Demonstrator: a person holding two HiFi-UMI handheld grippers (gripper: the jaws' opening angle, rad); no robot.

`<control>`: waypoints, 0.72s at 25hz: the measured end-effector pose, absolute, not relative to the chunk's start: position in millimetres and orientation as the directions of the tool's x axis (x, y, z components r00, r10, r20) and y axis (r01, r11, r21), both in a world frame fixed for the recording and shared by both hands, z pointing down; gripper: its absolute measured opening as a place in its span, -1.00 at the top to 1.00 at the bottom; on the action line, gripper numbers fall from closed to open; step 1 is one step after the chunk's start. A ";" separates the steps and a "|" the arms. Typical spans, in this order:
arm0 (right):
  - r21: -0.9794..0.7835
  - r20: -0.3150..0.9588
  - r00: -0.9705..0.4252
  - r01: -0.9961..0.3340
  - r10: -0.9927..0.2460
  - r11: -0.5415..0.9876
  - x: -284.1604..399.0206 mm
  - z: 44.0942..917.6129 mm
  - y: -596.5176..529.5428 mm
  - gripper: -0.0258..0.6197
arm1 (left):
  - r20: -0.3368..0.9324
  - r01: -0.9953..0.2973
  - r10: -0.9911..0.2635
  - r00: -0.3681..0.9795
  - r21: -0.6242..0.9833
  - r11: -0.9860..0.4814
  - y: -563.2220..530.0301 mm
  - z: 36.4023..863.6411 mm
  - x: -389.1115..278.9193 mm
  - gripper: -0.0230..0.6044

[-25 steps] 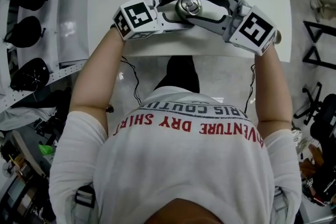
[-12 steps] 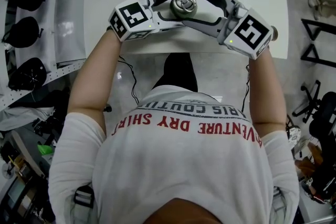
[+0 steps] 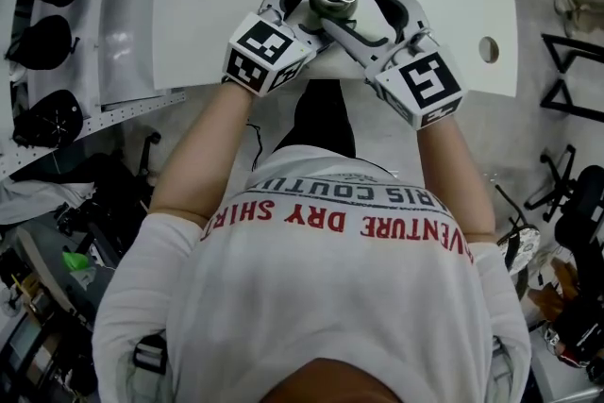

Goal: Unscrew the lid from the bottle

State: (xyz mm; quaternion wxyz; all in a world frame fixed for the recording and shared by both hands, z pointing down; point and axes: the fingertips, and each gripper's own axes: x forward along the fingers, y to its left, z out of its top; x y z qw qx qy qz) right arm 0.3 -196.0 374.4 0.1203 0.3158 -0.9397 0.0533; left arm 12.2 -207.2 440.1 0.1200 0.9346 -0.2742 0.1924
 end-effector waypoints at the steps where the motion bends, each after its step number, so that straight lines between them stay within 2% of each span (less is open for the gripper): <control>1: -0.022 0.261 -0.759 -0.623 -0.597 0.782 0.8 374.8 -197.4 0.03 | 0.425 -0.588 -0.494 0.758 0.119 -0.800 -207.5 439.9 12.1 -0.24; 7: -0.011 0.273 -0.706 -0.682 -0.654 0.731 2.1 379.1 -204.3 0.03 | 0.420 -0.706 -0.609 0.673 0.118 -0.698 -211.7 441.2 9.3 -0.24; 11: 0.035 0.279 -0.698 -0.679 -0.660 0.733 -1.2 378.0 -202.2 0.05 | 0.416 -0.738 -0.643 0.643 0.114 -0.665 -212.0 439.5 10.5 -0.24; 18: 0.054 0.290 -0.683 -0.688 -0.670 0.724 -5.0 379.6 -204.6 0.20 | 0.409 -0.751 -0.658 0.632 0.116 -0.650 -212.1 439.7 10.2 -0.24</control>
